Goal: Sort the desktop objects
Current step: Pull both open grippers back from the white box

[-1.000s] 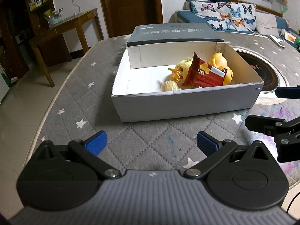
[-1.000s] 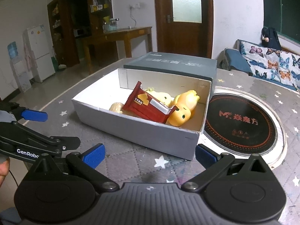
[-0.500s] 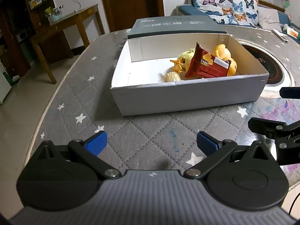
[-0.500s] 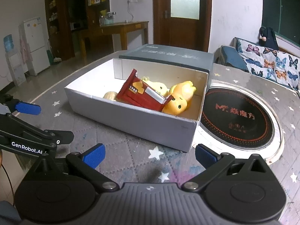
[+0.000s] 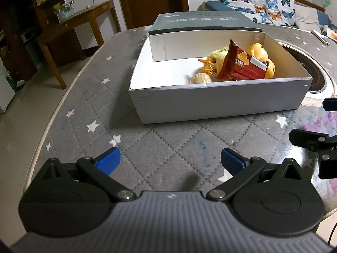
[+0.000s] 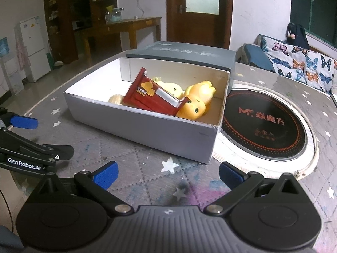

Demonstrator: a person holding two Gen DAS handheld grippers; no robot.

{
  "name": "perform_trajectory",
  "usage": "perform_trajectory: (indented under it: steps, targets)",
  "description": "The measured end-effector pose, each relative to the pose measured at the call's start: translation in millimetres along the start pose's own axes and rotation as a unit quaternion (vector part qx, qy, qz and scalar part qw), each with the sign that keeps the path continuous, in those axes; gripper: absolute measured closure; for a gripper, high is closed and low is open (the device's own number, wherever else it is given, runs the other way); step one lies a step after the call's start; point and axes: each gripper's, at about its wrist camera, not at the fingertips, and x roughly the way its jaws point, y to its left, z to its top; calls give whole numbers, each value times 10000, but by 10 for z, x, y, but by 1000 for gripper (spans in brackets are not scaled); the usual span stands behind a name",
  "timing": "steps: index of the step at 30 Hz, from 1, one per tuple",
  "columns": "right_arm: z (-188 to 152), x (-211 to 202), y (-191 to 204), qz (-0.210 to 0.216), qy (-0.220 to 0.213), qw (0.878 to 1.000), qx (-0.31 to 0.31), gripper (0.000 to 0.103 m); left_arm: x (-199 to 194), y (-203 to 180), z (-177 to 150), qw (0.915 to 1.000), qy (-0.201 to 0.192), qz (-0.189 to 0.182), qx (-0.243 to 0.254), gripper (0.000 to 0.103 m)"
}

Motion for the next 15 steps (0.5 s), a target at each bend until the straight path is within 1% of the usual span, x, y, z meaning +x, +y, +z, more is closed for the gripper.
perform_trajectory:
  steps: [9, 15]
  targets:
    - [-27, 37, -39, -141, 35, 9999, -6, 0, 57, 45, -4, 9999, 31, 118, -54, 0]
    - [-33, 68, -90, -196, 55, 9998, 32, 0, 128, 139, -6, 9996, 78, 213, -173, 0]
